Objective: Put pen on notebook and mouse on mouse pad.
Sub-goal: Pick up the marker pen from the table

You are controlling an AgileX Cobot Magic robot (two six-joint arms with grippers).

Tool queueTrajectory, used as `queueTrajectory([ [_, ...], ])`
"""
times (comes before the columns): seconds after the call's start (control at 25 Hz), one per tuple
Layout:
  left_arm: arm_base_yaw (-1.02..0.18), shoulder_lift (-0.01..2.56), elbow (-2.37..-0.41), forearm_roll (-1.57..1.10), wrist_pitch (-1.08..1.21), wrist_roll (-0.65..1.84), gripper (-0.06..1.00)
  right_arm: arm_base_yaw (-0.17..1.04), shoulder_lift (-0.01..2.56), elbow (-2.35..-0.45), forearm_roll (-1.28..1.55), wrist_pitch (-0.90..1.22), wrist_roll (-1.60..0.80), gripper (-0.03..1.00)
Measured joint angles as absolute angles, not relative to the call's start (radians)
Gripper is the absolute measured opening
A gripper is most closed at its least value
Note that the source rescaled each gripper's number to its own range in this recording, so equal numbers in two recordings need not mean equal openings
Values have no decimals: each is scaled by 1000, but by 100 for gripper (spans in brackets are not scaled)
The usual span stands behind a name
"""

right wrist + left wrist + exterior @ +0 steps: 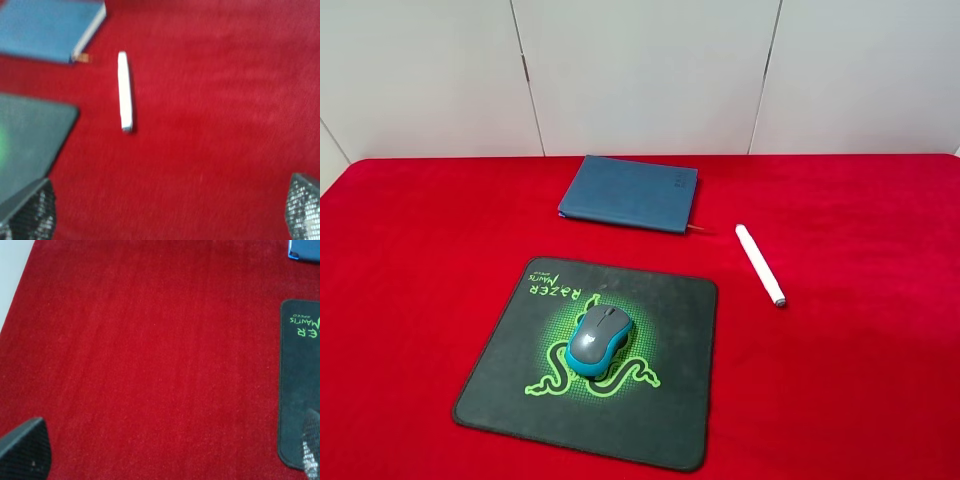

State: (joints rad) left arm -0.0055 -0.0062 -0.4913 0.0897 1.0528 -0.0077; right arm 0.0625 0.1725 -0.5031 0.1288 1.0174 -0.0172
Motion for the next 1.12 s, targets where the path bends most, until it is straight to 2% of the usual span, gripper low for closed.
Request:
queueTrajectory([
  [0.32, -5, -6, -491, 90, 1053, -8, 100, 62, 721, -688, 190, 844, -155, 100],
  [0.68, -5, -6, -491, 90, 1053, -8, 100, 65, 1288, -978, 180, 817, -236, 100],
  [1.12, -5, -6, -491, 90, 1053, -8, 100, 294, 1681, -1196, 64, 825, -185, 100],
])
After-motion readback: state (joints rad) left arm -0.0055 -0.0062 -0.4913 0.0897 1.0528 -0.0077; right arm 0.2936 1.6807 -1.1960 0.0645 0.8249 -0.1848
